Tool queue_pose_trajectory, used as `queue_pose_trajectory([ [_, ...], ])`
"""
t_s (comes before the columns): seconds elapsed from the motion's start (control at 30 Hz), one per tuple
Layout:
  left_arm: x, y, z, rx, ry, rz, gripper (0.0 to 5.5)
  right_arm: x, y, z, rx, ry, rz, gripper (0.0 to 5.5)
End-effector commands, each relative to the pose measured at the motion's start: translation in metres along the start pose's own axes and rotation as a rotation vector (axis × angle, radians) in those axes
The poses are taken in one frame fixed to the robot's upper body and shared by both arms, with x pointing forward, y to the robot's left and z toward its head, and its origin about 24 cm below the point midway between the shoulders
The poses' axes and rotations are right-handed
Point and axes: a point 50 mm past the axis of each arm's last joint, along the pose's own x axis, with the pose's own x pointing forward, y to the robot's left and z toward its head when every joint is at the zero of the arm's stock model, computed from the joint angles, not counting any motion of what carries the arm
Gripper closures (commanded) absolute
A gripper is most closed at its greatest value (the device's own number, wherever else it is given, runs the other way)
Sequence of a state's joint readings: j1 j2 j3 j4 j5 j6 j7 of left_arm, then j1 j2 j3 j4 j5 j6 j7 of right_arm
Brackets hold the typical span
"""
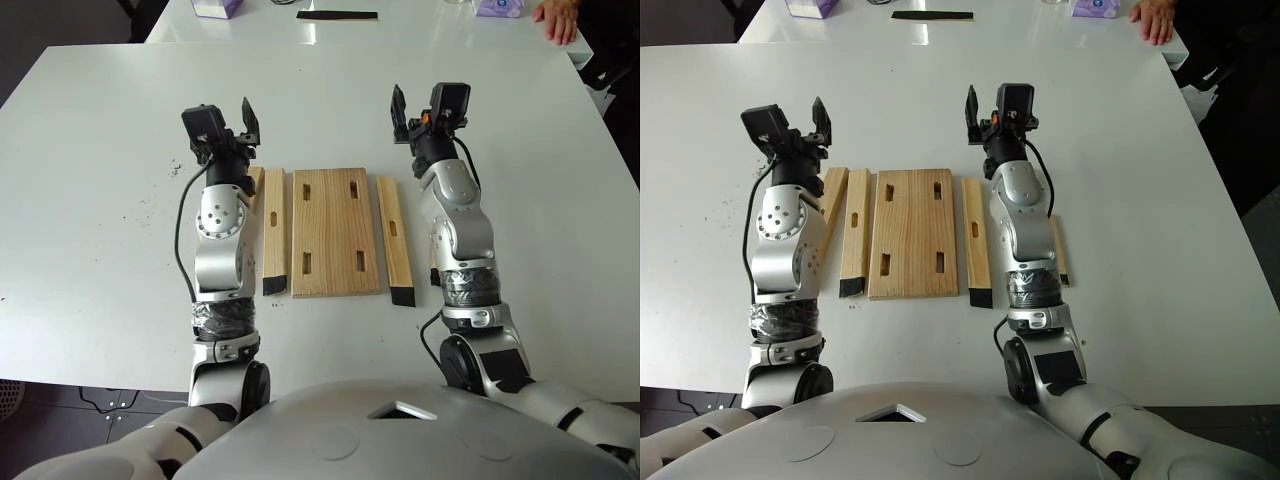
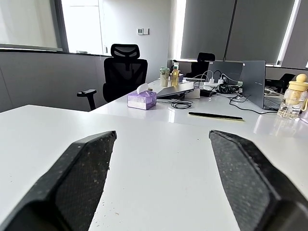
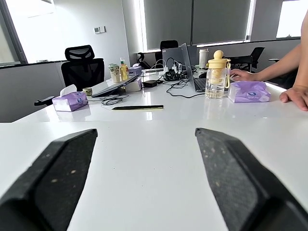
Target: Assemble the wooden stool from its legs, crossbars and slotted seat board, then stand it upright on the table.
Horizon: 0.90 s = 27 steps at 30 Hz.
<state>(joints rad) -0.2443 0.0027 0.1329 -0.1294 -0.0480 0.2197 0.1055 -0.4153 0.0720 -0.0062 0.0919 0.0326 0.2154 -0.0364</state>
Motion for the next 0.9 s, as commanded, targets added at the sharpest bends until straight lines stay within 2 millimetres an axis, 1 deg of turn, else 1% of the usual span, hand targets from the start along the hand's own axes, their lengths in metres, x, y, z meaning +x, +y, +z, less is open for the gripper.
queue_pose_trajectory([
  [0.03,0.0032,-0.0053,0.0016,0.01,0.004,-0.045,1.91,0.0051,-0.004,0.0071,-0.064,-0.038,-0.005,1.75],
  [0.13,0.0021,-0.0092,0.0017,0.015,-0.002,-0.081,1.91,0.0079,-0.0047,0.0084,-0.103,-0.05,-0.005,1.75],
  [0.37,0.0014,-0.0099,0.0002,0.016,-0.005,-0.095,1.91,0.0099,-0.0055,0.0072,-0.118,-0.061,-0.028,1.75],
  [0.77,0.0061,-0.004,-0.002,0.031,-0.01,-0.082,1.91,0.0124,-0.0074,0.0045,-0.141,-0.065,-0.043,1.75],
  [0.9,0.0033,-0.0086,-0.0035,0.04,-0.01,-0.1,1.91,0.0109,-0.0096,0.0038,-0.149,-0.068,-0.051,1.75],
])
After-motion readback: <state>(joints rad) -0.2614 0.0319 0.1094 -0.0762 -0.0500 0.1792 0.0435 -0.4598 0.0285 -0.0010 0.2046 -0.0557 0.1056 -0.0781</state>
